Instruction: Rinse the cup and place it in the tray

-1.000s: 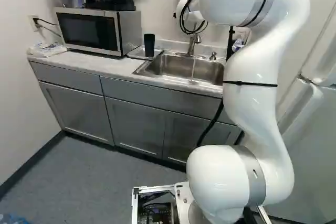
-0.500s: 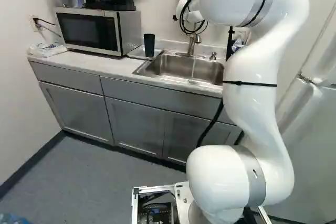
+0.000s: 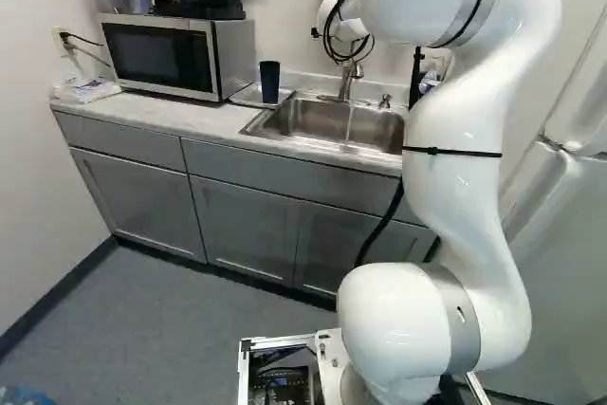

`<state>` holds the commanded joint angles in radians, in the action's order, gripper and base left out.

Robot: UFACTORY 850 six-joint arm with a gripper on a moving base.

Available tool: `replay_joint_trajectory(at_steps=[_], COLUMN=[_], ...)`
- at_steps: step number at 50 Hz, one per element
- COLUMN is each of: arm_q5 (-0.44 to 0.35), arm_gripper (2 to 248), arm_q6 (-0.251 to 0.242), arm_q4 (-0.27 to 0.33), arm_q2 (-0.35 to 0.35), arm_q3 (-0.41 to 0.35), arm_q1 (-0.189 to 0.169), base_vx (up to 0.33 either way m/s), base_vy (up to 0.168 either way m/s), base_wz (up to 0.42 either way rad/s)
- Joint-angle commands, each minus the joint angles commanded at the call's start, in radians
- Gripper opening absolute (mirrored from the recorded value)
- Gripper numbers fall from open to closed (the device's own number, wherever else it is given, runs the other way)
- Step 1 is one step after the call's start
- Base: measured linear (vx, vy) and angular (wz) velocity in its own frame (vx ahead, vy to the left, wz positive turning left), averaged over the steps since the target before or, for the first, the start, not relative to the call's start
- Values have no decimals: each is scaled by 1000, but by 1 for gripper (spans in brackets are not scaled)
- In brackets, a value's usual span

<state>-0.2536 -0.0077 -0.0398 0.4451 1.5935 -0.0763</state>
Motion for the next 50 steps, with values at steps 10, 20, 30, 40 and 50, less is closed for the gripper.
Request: replay_joint_trajectory(at_steps=[10, 20, 30, 40, 50], arm_q5=[0, 0, 0, 8, 30], arm_gripper=[247, 247, 247, 247, 247], arm_q6=[0, 0, 0, 0, 0], arm_q4=[0, 0, 0, 0, 0], arm_q2=[-7, -10, -14, -25, -41], arm_q3=[-8, -13, -17, -30, -50], arm_q1=[0, 0, 0, -1, -1], base_vx=[0, 0, 0, 0, 0], base_vy=[0, 0, 0, 0, 0], base_wz=[0, 0, 0, 0, 0])
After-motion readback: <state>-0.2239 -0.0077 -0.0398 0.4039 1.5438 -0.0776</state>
